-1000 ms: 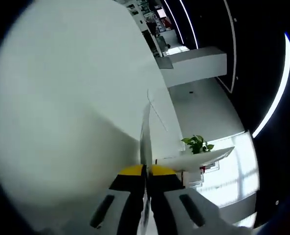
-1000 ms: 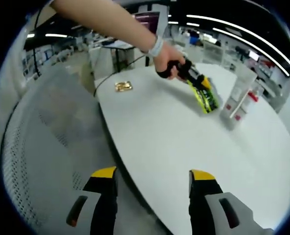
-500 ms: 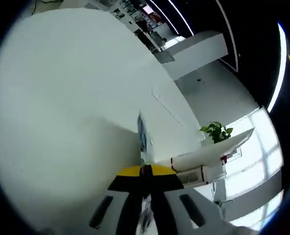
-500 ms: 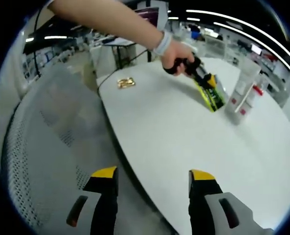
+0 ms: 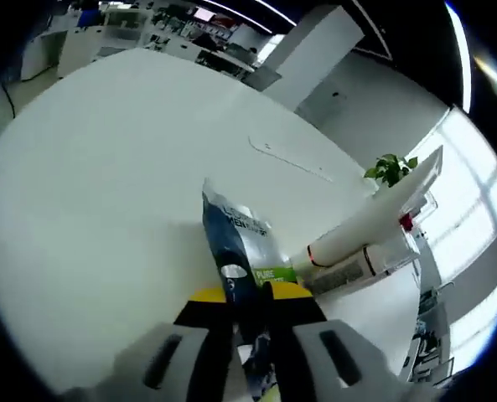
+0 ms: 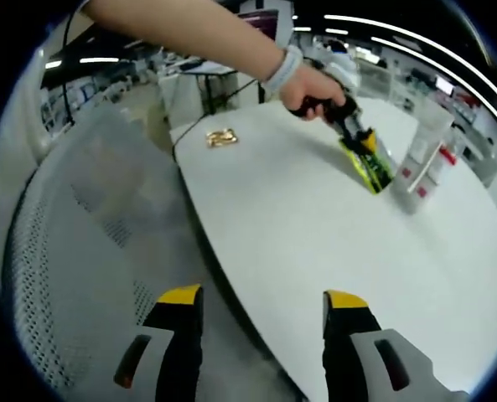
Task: Arrange the skincare products in the storage area until every visible bottle or jar stands upright without overlapping.
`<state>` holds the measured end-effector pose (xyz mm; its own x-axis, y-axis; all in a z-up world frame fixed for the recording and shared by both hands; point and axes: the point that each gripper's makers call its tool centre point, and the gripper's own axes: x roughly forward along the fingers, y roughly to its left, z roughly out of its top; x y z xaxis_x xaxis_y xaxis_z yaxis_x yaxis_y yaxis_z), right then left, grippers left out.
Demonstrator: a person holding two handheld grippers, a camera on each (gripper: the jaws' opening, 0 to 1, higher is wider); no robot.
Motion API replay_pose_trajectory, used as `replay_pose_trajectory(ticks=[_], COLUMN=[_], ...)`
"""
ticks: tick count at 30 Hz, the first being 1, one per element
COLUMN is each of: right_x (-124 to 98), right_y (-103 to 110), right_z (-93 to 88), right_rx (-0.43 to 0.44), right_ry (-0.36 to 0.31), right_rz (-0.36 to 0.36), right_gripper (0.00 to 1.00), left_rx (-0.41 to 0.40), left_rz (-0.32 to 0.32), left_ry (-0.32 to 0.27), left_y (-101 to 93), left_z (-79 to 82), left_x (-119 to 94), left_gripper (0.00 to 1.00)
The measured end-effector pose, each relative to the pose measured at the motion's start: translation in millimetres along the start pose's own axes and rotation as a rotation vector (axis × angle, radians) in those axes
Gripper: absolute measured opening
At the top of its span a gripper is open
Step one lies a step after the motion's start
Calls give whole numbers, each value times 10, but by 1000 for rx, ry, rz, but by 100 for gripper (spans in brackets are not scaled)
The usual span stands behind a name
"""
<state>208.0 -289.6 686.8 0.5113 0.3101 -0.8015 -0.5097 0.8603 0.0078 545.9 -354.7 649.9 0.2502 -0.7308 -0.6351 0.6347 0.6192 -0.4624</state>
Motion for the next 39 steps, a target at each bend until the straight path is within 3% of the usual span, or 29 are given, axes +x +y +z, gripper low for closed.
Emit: replay_pose_trajectory(ticks=[4, 11, 16, 21, 26, 29, 35, 37, 39], right_x=[-6, -5, -2, -9, -53, -61, -84, -85, -84], right_y=[-17, -15, -3, 6, -43, -56, -74, -95, -114], right_z=[-2, -4, -6, 8, 69, 84, 95, 84, 71], right_rx=[8, 9, 12, -9, -15, -22, -64, -59, -52], right_ry=[0, 1, 3, -2, -36, -46, -60, -59, -54], right_rz=[-5, -3, 2, -4, -34, -43, -68, -72, -77], right_gripper=[60, 60, 60, 60, 59, 59, 57, 56, 56], left_rx=[59, 293, 345, 405, 347, 358, 322, 305, 286], left_rz=[23, 95, 109, 131, 226, 250, 362, 397, 412], left_ry=[7, 28, 36, -7, -104, -100, -17, 9, 45], left_y=[31, 52, 45, 73, 232, 314, 831, 1079, 1188], left_z=[1, -3, -13, 18, -39, -310, -982, -1149, -1322], left_x=[-3, -44, -126, -464, -950, -1255, -1929, -2086, -2216], left_gripper=[15, 28, 35, 37, 48, 56, 65, 67, 69])
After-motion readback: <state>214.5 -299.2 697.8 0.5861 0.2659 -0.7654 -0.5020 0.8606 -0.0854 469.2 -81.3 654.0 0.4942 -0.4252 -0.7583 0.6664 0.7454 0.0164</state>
